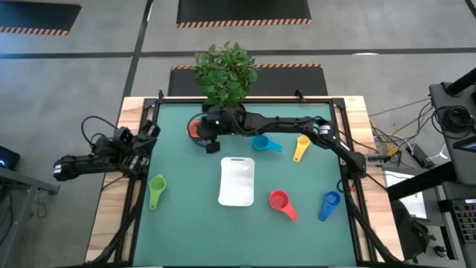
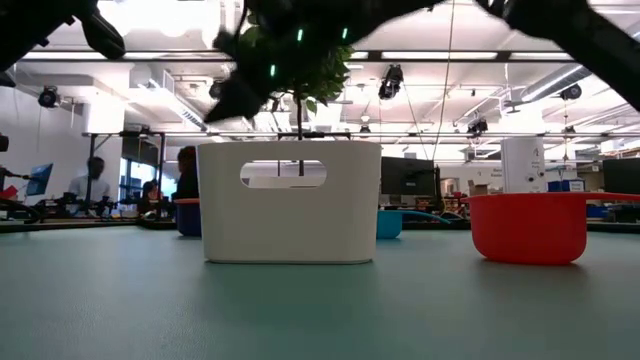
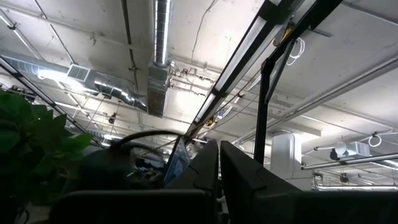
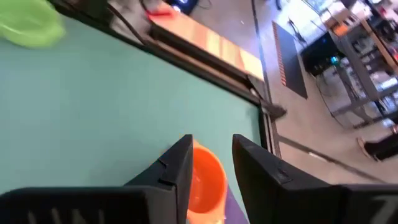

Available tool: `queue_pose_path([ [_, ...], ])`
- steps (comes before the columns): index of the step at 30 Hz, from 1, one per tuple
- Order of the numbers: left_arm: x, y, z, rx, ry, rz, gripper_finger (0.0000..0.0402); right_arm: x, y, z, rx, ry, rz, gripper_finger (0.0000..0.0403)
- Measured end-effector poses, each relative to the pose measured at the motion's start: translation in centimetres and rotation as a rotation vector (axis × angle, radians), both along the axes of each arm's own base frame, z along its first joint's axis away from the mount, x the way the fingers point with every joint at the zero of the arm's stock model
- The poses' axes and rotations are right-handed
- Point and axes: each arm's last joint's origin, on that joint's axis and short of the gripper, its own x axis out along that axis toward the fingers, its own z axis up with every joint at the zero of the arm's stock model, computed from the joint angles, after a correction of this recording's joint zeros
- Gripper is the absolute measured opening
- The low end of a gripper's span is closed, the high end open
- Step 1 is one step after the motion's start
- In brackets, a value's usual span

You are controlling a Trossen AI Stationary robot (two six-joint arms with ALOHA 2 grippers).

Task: Nest measuring cups in basket
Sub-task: Stack the orange measuring cup on top of the violet measuring cup

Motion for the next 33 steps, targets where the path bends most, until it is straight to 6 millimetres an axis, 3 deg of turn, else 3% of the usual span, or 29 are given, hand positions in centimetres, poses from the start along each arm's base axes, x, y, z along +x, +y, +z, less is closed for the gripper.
queue_pose_path([
  [7, 0.6, 0.3, -0.7, -0.052, 0.089, 0.063, 0.0000, -3.9, 7.0, 6.0, 0.020, 0.055, 0.122, 0.0036],
  [10, 1.3, 0.6, -0.7, -0.096, 0.214, 0.140, 0.0000, -6.2, 9.8, 7.8, 0.048, 0.059, 0.164, 0.0013],
  [13, 2.1, 0.8, 0.1, -0.128, 0.389, 0.200, 0.0000, -8.6, 12.2, 8.1, 0.052, 0.072, 0.173, 0.0009],
  [18, 4.1, 1.1, 1.1, -0.172, 0.744, 0.226, 0.0000, -12.7, 15.2, 6.9, 0.010, 0.075, 0.149, 0.0009],
  [24, 8.7, 1.6, 0.6, -0.184, 1.044, 0.246, 0.0000, -16.6, 16.5, 4.8, 0.001, 0.029, 0.179, 0.0009],
  [33, 15.8, 2.6, -1.0, 0.023, 1.521, 0.354, 0.0000, -21.9, 15.2, 3.6, 0.000, -0.137, 0.196, 0.0009],
])
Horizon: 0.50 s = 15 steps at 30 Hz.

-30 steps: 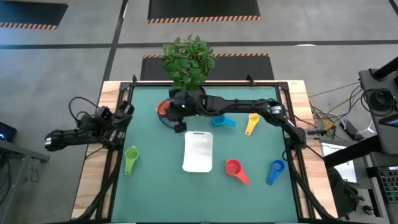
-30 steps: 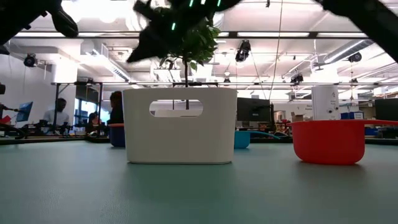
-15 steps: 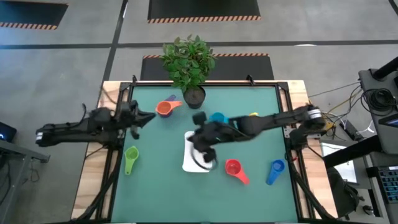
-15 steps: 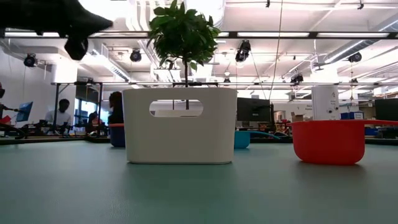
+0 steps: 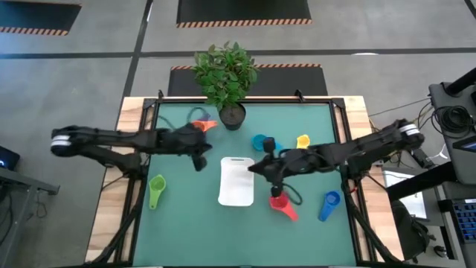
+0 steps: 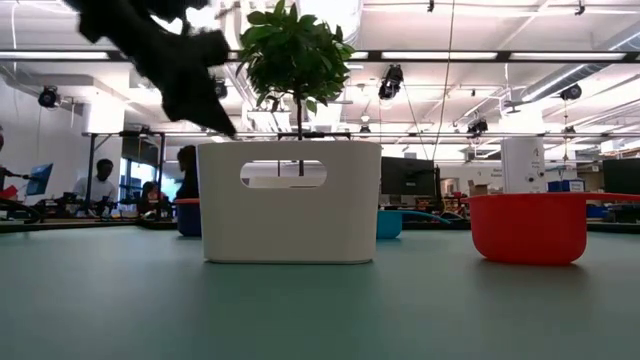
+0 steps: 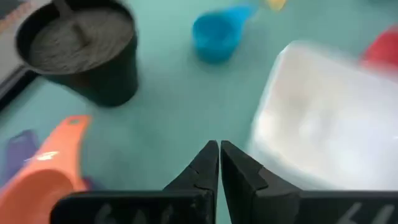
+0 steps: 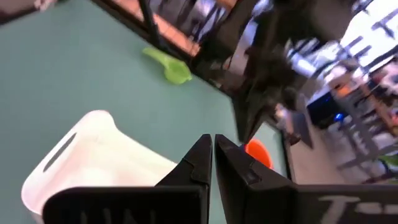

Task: Nest measuring cups in basket
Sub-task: Stack the orange measuring cup on top of the violet measuring cup

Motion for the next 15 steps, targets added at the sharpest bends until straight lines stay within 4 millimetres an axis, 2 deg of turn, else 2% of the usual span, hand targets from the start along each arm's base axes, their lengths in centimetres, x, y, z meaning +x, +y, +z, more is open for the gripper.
queue_pose_path([
  [4, 2.4, 0.8, -1.2, 0.134, 0.262, -0.048, 0.0000, -2.1, -0.5, 0.3, -0.006, -0.131, 0.017, 0.0009],
  [8, 4.7, 1.6, -2.7, 0.229, 0.422, -0.180, 0.0000, -3.7, -0.9, 0.2, -0.020, -0.177, 0.024, 0.0009],
  [11, 6.1, 2.5, -3.7, 0.268, 0.495, -0.242, 0.0000, -4.6, -1.1, 0.2, -0.020, -0.188, 0.024, 0.0009],
  [15, 7.1, 4.7, -4.9, 0.259, 0.551, -0.214, 0.0000, -5.5, -1.3, -0.2, -0.021, -0.188, 0.024, 0.0009],
])
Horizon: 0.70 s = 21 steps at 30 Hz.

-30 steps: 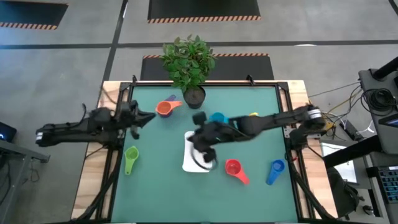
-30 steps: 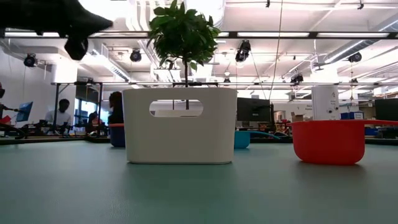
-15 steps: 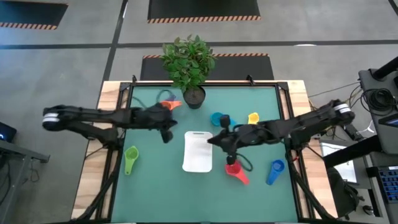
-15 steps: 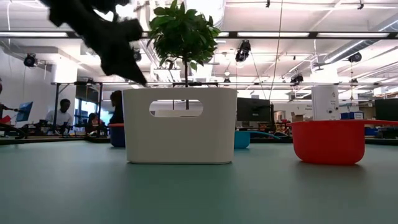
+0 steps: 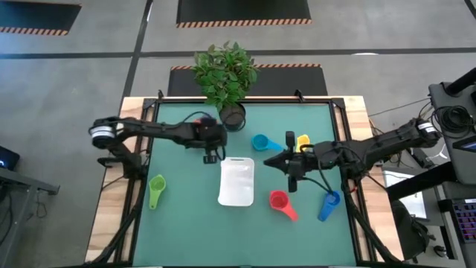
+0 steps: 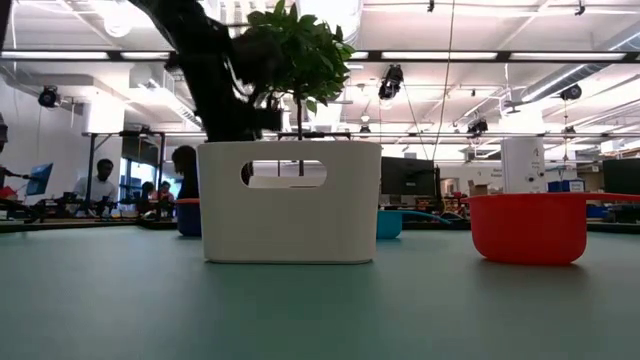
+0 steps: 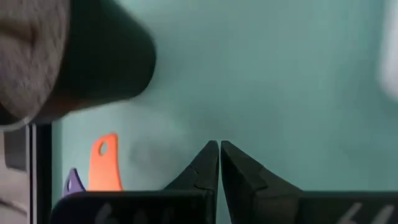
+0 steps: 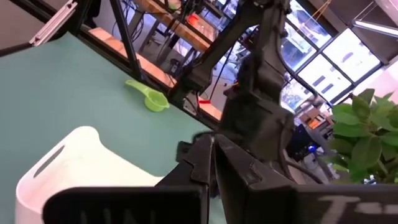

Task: Nest measuring cups in basket
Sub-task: Stack the orange measuring cup on top of the violet measuring cup

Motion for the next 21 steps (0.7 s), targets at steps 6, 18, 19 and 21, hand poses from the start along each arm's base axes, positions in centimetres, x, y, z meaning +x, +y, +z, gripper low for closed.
queue_pose_path([
  [6, -0.5, 2.9, -1.3, -0.004, 0.014, 0.096, 0.0000, -0.8, -0.2, -0.2, -0.010, -0.005, -0.001, 0.0009],
  [18, -1.0, 5.2, -1.2, 0.057, -0.027, 0.202, 0.0000, -0.8, -0.2, -0.4, -0.032, 0.009, 0.001, 0.0009],
  [19, -1.0, 5.3, -1.2, 0.062, -0.025, 0.206, 0.0000, -0.8, -0.2, -0.4, -0.031, 0.009, 0.001, 0.0009],
  [21, -1.1, 5.3, -1.2, 0.071, -0.023, 0.213, 0.0000, -0.8, -0.2, -0.4, -0.031, 0.009, 0.001, 0.0009],
])
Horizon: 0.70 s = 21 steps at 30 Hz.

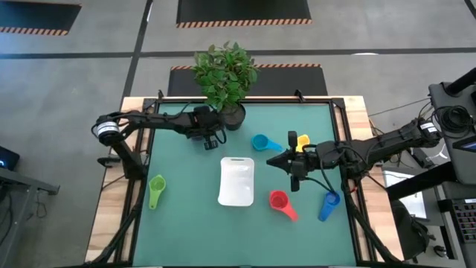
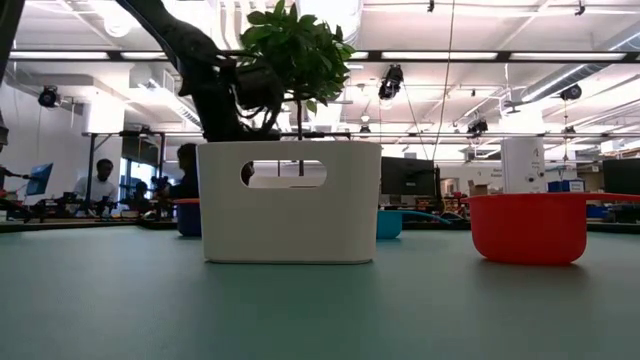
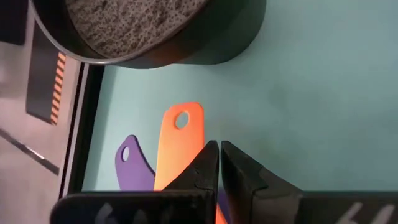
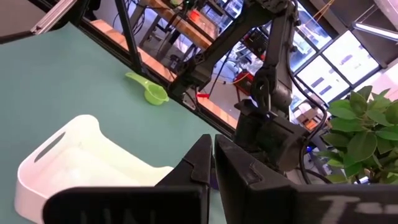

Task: Nest measuring cups in basket
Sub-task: Stack the orange measuring cup on top of the violet measuring cup

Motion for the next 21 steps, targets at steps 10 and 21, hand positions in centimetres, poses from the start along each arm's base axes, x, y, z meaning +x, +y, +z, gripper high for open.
queue_pose_path([
  [10, -0.27, 0.28, 0.09, 0.086, 0.039, 0.059, 0.0000, 0.01, 0.00, -0.01, 0.001, 0.000, 0.000, 0.0009],
  [21, -0.64, 0.62, 0.68, 0.147, 0.006, 0.173, 0.0000, 0.01, 0.00, -0.01, 0.001, 0.001, -0.001, 0.0009],
])
